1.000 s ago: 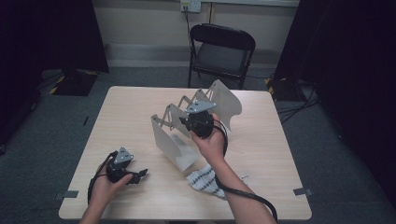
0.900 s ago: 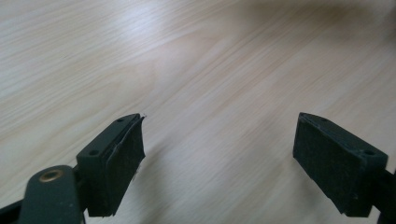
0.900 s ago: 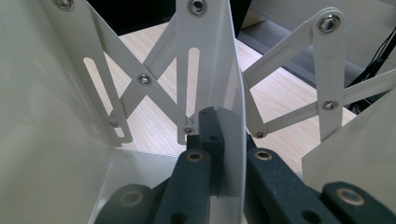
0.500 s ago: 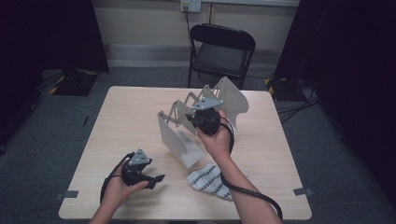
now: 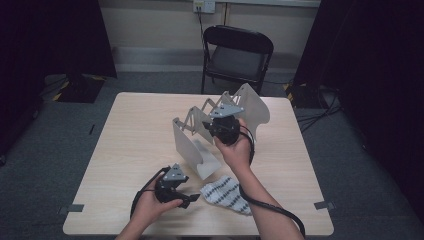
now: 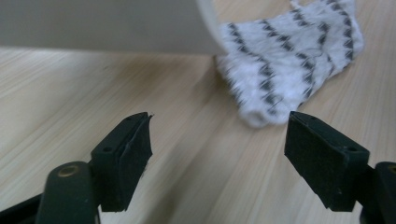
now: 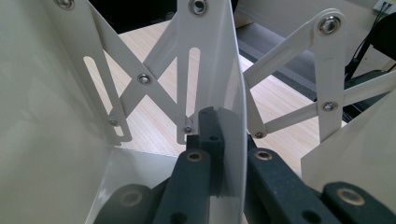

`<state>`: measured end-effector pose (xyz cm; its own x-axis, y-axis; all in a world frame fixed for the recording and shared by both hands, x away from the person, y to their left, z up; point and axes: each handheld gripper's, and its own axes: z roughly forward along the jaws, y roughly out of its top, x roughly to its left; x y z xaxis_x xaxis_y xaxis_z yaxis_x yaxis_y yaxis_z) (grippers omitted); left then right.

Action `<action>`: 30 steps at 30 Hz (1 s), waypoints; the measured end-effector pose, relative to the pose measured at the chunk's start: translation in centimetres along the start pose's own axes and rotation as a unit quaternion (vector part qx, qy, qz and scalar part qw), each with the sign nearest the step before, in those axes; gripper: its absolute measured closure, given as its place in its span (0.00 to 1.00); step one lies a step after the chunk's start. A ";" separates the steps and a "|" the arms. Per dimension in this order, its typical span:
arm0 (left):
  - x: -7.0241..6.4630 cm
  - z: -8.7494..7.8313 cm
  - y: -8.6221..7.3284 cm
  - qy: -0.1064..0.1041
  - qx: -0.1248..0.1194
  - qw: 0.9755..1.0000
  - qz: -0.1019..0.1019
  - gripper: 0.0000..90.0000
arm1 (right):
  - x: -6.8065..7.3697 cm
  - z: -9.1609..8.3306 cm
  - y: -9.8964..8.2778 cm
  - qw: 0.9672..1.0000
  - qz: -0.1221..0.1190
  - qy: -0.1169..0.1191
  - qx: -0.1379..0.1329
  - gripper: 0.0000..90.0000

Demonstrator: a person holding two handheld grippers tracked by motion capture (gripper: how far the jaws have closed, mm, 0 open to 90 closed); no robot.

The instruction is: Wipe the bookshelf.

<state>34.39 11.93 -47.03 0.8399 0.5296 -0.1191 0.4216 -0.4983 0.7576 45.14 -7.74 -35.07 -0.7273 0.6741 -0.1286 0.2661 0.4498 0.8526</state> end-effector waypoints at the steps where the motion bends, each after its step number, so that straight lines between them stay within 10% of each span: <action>1: -0.2 0.3 0.2 -0.001 -0.001 1.000 -0.001 0.26 | -0.1 -0.1 0.0 1.000 0.000 -0.001 0.000 0.99; 18: -2.3 3.5 1.0 0.003 0.010 0.999 0.031 0.62 | -1.1 -0.9 -0.5 1.000 -0.003 -0.016 0.002 0.99; 30: -2.1 3.4 0.8 0.010 0.054 0.998 0.014 0.97 | -1.4 -1.2 -1.0 1.000 0.003 -0.019 0.000 0.99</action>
<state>34.15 8.06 -48.38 0.8458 0.5267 -0.0849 0.4324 -0.5834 0.6875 45.18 -9.87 -35.13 -0.7014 0.6984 -0.1424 0.2710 0.4462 0.8529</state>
